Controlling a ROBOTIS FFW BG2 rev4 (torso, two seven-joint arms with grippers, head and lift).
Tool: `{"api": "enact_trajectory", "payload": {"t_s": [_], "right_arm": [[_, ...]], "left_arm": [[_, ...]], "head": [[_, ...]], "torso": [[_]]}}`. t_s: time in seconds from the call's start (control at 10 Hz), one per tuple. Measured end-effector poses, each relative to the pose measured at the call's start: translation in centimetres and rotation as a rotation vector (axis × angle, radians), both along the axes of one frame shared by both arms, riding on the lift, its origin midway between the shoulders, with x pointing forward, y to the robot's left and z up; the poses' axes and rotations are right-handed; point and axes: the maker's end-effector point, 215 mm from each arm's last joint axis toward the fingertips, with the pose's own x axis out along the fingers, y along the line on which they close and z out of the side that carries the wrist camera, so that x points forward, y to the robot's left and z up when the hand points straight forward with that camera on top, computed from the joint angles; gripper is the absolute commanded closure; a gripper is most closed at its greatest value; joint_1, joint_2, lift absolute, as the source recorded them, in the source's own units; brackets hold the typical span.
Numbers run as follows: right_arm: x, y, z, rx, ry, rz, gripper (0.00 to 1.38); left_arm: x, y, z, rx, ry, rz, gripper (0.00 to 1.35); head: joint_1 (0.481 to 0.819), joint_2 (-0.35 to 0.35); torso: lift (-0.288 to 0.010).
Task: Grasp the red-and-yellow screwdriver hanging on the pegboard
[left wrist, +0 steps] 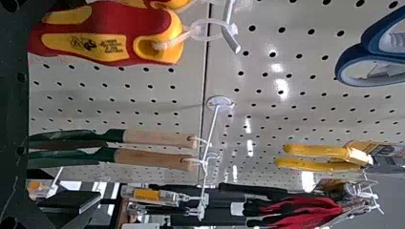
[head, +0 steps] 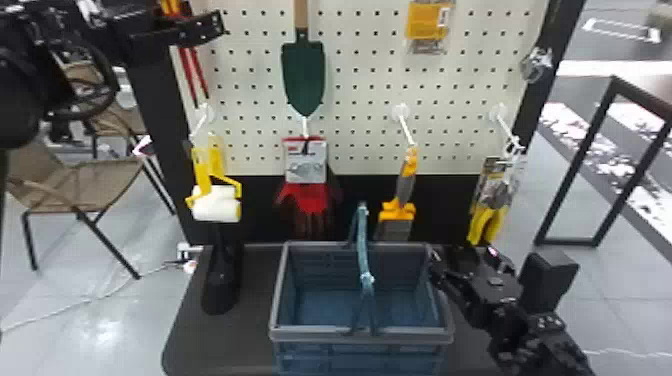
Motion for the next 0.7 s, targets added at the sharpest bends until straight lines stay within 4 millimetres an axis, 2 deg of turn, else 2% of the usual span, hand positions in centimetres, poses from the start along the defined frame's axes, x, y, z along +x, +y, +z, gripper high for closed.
{"api": "enact_trajectory", "payload": {"t_s": [0.1,0.2,0.3,0.4,0.7], "right_arm": [[0.0,0.1,0.0,0.0,0.0,0.006,0.22],[0.0,0.2,0.0,0.0,0.0,0.012,0.22],[0.0,0.2,0.0,-0.001,0.0,0.015,0.22],[0.0,0.3,-0.1,0.0,0.001,0.019,0.22],[0.0,0.3,-0.2,0.006,0.004,0.025,0.22]], "left_arm": [[0.1,0.1,0.5,0.01,-0.012,0.001,0.47],[0.0,0.2,0.8,0.042,-0.023,0.001,0.69],[0.2,0.4,0.7,0.072,-0.024,0.013,0.72],[0.4,0.4,0.2,0.089,-0.007,0.019,1.13],[0.6,0.1,-0.2,0.066,0.015,0.021,1.21]], "head": [[0.549,0.0],[0.549,0.0],[0.549,0.0],[0.549,0.0],[0.549,0.0]], "torso": [[-0.1],[-0.1],[-0.1],[-0.1],[-0.1]]}}
